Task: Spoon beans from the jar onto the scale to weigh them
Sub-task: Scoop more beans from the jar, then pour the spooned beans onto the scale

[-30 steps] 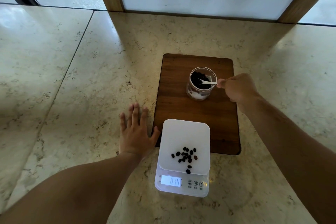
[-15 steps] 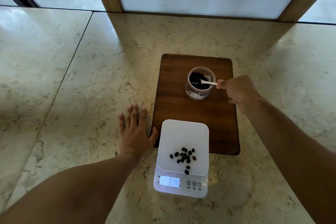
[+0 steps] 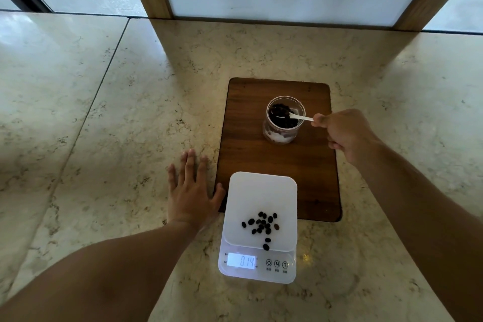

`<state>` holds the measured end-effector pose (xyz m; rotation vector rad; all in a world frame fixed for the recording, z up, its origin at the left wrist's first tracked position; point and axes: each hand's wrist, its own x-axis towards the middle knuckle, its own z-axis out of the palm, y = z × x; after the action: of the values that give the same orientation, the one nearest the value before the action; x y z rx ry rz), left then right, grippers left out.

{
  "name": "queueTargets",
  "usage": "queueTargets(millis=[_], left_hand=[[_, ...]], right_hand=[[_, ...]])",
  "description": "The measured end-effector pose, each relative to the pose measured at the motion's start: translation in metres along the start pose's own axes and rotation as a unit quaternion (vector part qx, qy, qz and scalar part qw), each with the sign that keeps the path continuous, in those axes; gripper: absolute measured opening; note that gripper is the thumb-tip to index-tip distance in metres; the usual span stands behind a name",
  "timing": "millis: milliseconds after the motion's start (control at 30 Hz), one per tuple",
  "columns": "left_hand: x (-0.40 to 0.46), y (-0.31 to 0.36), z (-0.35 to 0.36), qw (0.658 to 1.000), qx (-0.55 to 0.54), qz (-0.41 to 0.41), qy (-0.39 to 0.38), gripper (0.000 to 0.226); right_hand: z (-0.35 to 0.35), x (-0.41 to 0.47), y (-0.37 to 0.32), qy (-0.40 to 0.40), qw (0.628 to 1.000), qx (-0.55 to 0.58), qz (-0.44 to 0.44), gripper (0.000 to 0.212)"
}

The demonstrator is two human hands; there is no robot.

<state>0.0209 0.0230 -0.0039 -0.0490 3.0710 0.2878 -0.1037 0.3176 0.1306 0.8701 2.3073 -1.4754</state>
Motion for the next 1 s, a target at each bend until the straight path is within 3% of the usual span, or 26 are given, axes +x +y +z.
queueTargets(millis=[500,1000], left_hand=[[0.001,-0.001,0.002,1.000,0.002,-0.003,0.000,0.081],[0.001,0.001,-0.001,1.000,0.006,-0.003,-0.007,0.080]], right_hand=[[-0.014,-0.014,-0.017,-0.002,0.998,0.009,-0.068,0.018],[-0.023,-0.043,0.008,-0.133,0.985,-0.008,-0.106,0.023]])
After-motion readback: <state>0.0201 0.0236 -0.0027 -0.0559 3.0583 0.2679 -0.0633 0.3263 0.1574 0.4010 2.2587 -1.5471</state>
